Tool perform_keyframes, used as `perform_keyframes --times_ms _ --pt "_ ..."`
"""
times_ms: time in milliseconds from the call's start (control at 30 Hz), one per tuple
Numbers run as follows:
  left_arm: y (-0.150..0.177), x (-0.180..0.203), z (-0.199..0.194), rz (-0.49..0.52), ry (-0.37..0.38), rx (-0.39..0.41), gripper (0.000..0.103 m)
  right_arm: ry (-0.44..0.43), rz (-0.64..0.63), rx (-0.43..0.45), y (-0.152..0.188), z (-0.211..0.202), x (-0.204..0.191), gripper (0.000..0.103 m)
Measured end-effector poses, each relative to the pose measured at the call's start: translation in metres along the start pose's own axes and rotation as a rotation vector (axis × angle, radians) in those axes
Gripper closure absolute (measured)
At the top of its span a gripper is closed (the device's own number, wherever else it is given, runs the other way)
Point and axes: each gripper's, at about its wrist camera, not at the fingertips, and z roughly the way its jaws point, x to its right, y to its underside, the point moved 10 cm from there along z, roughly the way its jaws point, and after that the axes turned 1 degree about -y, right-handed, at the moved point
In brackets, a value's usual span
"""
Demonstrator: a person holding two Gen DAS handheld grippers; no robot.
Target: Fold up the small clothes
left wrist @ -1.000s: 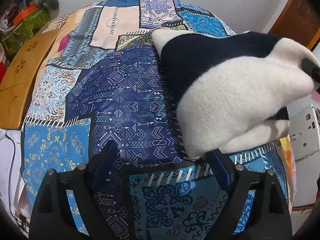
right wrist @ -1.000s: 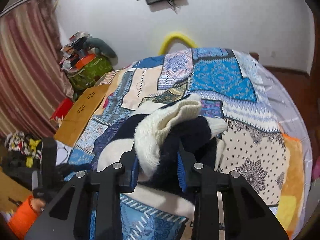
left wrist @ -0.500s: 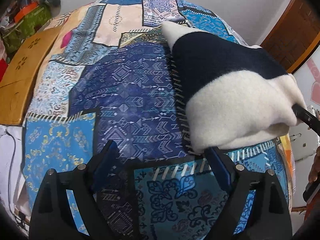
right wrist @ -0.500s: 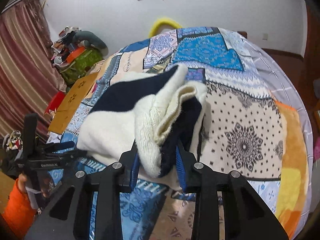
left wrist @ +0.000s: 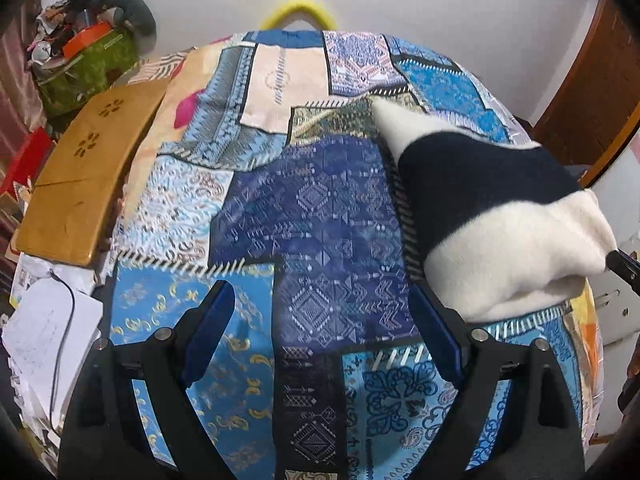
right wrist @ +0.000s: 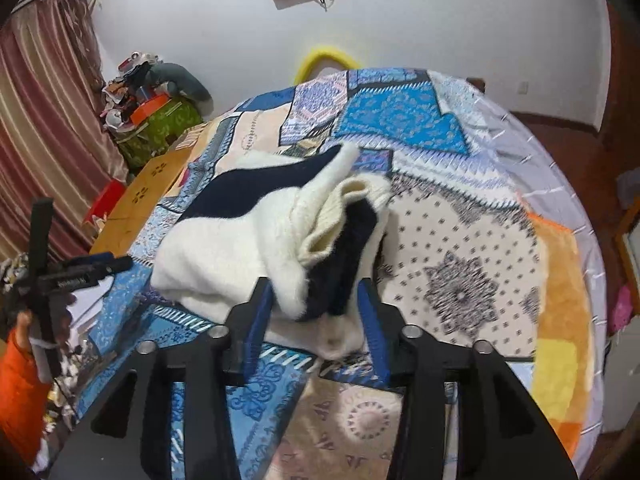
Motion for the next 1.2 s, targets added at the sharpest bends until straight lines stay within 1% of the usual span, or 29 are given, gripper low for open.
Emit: perform_keyframes --times_ms 67,100,233,300,367,467,533,667,767,833,900,967,1033,1200 --pt "-0.009 0.003 -0.005 0.012 -0.009 0.024 0.014 0.027 -0.023 0.014 -0.006 -0.004 0.003 0.052" --pt "-0.013 0.006 -0.007 0.020 -0.007 0.033 0.014 0.034 -0.029 0.020 -0.010 -0.006 0.004 0.051" --pt "-0.032 0.023 -0.014 0.060 0.010 0.066 0.014 0.031 -0.039 0.041 -0.030 -0.011 0.003 0.047" --pt "-0.042 0.032 -0.017 0.080 0.023 0.076 0.014 0.025 -0.039 0.056 -0.041 -0.012 0.001 0.044" --pt "-0.053 0.040 -0.017 0.093 0.032 0.080 0.014 0.006 -0.033 0.068 -0.051 -0.012 -0.002 0.032" --pt "-0.065 0.048 -0.012 0.107 0.045 0.072 0.014 -0.012 -0.016 0.077 -0.063 -0.005 -0.005 0.021" --pt "-0.069 0.052 -0.007 0.108 0.056 0.062 0.014 -0.015 -0.015 0.056 -0.067 0.007 -0.006 0.020" --pt "-0.075 0.061 0.010 0.105 0.085 0.017 0.014 -0.030 0.018 -0.021 -0.060 0.036 -0.002 0.020" --pt "-0.071 0.069 0.023 0.112 0.111 -0.020 0.014 -0.055 0.086 -0.083 -0.048 0.058 0.006 0.020" --pt "-0.067 0.074 0.033 0.118 0.123 -0.043 0.014 -0.096 0.152 -0.121 -0.039 0.070 0.013 0.020" --pt "-0.066 0.078 0.042 0.121 0.116 -0.048 0.014 -0.124 0.198 -0.149 -0.031 0.077 0.020 0.017" --pt "-0.065 0.080 0.049 0.109 0.117 -0.052 0.014 -0.131 0.198 -0.174 -0.023 0.084 0.024 0.013" --pt "-0.064 0.083 0.055 0.080 0.156 -0.071 0.014 -0.127 0.195 -0.191 -0.018 0.087 0.029 0.010" --pt "-0.061 0.092 0.070 0.007 0.252 -0.132 0.011 -0.190 0.244 -0.210 -0.007 0.093 0.035 0.006"
